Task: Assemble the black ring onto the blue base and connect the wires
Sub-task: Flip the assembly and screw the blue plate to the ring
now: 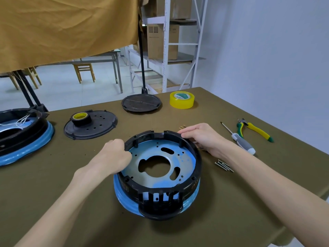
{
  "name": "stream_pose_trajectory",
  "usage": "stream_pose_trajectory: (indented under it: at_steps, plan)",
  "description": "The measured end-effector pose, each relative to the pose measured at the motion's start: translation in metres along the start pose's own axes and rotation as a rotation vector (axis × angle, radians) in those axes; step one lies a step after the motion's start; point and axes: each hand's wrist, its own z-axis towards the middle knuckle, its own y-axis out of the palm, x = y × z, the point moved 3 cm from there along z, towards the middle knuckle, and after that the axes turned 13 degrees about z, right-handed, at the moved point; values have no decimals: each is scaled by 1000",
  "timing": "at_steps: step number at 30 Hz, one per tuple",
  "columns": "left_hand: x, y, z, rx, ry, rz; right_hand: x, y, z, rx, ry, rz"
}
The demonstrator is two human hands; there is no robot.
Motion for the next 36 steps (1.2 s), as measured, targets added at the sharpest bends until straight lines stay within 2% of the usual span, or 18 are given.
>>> stream_pose_trajectory:
  at_steps: [13, 22, 31, 33, 35, 36]
  plan:
    - [-7, 0, 4, 16, 10, -29, -6, 7, 3, 24, -4, -47]
    - [-3, 1, -4, 111, 2, 10, 2, 8, 0, 21, 37, 44]
    - [3, -3, -12, 129, -10, 164, 8, 8, 3, 56, 14, 72]
    - [11, -5, -20, 188, 11, 278, 11, 7, 5, 67, 24, 68]
    - [22, -7, -25, 344, 96, 369, 13, 5, 6, 56, 69, 74]
    - [29, -9, -28, 408, 172, 343, 14, 4, 6, 40, 107, 73]
